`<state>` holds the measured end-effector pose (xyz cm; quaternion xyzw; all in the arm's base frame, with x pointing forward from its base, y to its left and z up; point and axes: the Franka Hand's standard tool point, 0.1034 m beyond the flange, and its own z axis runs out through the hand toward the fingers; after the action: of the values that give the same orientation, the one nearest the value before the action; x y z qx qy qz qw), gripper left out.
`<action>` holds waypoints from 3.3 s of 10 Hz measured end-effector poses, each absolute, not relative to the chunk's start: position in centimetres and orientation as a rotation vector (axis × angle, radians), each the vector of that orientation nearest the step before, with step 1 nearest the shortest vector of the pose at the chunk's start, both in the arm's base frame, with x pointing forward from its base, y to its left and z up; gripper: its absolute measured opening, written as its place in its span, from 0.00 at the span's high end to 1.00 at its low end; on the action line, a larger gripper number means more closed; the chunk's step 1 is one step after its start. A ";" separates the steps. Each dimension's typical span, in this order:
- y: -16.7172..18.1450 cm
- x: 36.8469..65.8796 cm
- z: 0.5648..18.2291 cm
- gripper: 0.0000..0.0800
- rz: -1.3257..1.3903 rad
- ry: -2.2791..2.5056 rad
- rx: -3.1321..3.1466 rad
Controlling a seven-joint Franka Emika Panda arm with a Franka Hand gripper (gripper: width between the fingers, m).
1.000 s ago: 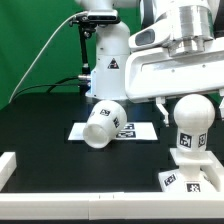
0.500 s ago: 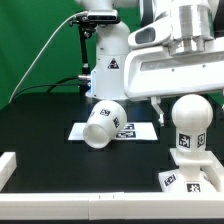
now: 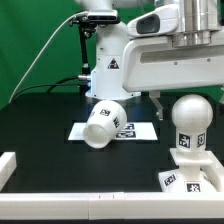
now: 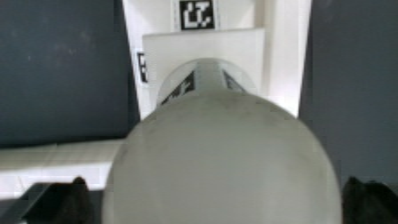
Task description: Assemble lamp
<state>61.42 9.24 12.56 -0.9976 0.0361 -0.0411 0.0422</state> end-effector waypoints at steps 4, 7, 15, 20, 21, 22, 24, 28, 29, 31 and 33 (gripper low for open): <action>10.0 61.2 11.5 0.13 0.007 0.184 -3.038; 9.9 61.2 11.5 0.28 0.011 0.233 -3.036; 9.8 61.3 11.3 0.28 0.045 1.453 -2.648; 9.4 61.5 11.3 0.16 0.035 1.463 -2.612; 9.4 61.5 11.6 0.13 0.008 1.248 -2.726; 9.0 61.7 11.8 0.13 -0.026 0.951 -2.843; 9.2 61.7 12.2 0.13 -0.065 0.571 -2.973; 8.1 61.9 11.6 0.13 -0.162 -0.148 -3.082; 8.3 61.4 11.1 0.13 -0.174 -0.361 -3.088; 8.7 61.3 11.0 0.14 -0.186 -0.415 -3.091; 8.7 61.3 11.0 0.29 -0.185 -0.325 -3.096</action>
Offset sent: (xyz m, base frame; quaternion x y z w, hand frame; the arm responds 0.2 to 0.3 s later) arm 0.0010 0.0100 -0.0037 0.0073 0.0375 0.0090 0.9992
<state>61.32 8.70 11.01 -0.9927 -0.1042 -0.0593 0.0114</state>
